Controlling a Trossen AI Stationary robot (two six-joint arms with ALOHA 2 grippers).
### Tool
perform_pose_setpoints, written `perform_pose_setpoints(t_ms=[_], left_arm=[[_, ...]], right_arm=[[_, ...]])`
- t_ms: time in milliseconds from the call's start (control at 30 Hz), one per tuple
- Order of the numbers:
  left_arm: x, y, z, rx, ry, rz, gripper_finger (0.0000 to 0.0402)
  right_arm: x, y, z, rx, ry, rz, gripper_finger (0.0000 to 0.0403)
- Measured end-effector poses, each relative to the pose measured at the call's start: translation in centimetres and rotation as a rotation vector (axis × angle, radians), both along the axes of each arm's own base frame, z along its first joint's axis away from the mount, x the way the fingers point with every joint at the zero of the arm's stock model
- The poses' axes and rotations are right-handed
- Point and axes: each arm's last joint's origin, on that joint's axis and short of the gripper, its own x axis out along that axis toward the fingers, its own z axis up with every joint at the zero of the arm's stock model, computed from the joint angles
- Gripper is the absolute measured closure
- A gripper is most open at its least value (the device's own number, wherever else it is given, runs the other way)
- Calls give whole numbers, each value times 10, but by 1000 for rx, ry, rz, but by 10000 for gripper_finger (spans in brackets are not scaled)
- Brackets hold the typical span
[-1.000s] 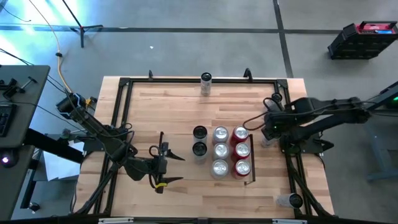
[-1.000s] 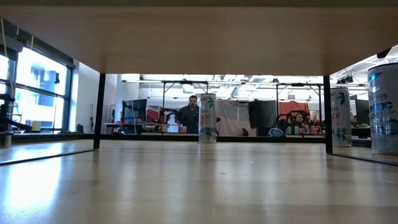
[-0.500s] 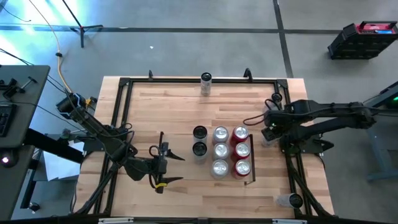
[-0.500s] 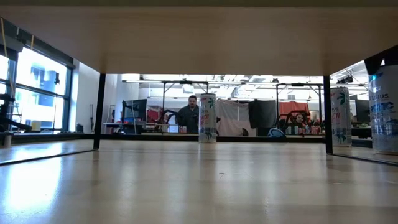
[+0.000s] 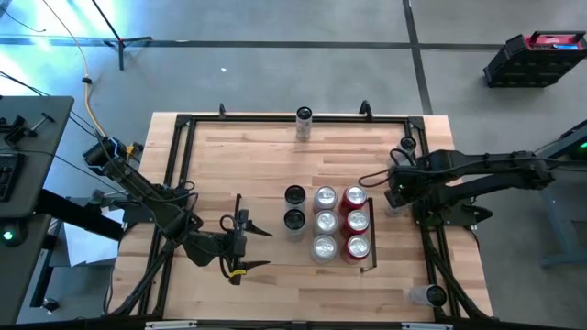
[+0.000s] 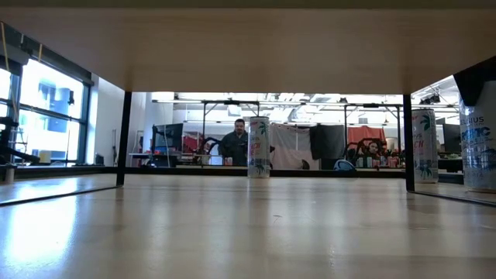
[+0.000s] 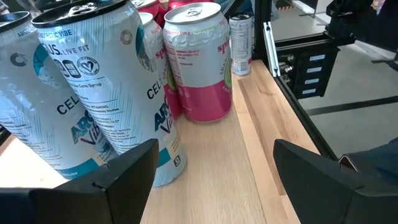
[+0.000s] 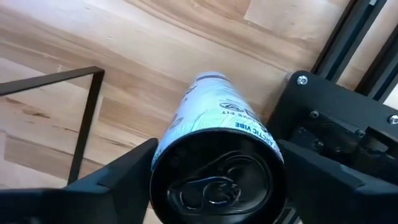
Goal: Place canned beverage on shelf
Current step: Put the white-blue soda can on the shelf aligned with the other white-blue soda cans
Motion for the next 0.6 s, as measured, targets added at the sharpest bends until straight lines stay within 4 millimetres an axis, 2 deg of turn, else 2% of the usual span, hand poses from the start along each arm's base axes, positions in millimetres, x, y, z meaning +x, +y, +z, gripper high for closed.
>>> perform_pose_setpoints(t_ms=[167, 433, 600], left_arm=[[0, 0, 0, 0, 0, 0, 94], [0, 0, 0, 0, 0, 0, 94], [0, 0, 0, -1, 0, 0, 94]], right_arm=[[0, 0, 0, -10, -2, -1, 156], [-2, 0, 1, -14, 17, 25, 150], [-7, -2, 15, -78, 43, 15, 152]])
